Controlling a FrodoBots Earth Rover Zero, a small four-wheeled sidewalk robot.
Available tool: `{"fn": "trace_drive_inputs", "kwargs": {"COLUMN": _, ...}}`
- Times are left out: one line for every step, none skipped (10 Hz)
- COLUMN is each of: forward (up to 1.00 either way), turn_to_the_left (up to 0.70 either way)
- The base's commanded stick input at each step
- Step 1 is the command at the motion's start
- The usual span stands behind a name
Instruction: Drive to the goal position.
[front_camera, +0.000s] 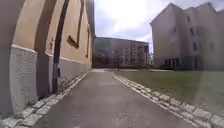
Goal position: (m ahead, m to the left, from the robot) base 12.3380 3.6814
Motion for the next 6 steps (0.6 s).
{"fn": "trace_drive_inputs", "kwargs": {"forward": 0.69, "turn_to_the_left": 0.04}}
{"fn": "trace_drive_inputs", "kwargs": {"forward": 0.70, "turn_to_the_left": 0.04}}
{"fn": "trace_drive_inputs", "kwargs": {"forward": 0.70, "turn_to_the_left": 0.04}}
{"fn": "trace_drive_inputs", "kwargs": {"forward": 0.70, "turn_to_the_left": 0.04}}
{"fn": "trace_drive_inputs", "kwargs": {"forward": 0.70, "turn_to_the_left": 0.04}}
{"fn": "trace_drive_inputs", "kwargs": {"forward": 0.70, "turn_to_the_left": 0.04}}
